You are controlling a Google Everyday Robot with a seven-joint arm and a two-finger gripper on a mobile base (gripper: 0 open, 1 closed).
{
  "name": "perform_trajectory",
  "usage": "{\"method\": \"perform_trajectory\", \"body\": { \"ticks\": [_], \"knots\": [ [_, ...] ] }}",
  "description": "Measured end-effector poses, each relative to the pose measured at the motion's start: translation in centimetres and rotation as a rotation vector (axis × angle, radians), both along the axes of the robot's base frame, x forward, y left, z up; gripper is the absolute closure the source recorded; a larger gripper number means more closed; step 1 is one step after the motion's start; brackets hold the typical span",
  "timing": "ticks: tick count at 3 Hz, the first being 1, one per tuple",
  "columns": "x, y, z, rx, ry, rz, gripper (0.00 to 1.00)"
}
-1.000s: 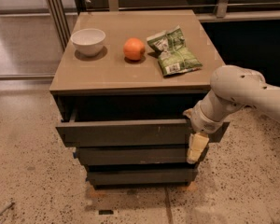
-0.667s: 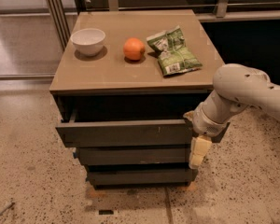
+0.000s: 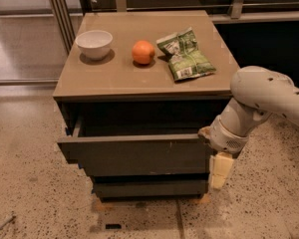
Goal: Open top drawer
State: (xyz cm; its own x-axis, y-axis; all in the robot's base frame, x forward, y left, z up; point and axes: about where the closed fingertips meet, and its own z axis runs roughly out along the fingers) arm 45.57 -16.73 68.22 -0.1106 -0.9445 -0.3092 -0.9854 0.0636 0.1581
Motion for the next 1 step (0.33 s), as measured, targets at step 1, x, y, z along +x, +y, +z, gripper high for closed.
{"method": "perform_trajectory", "body": {
  "ticks": [1],
  "knots": [
    [0.0,0.0,0.0,0.0,0.0,0.0,0.0]
  ]
}}
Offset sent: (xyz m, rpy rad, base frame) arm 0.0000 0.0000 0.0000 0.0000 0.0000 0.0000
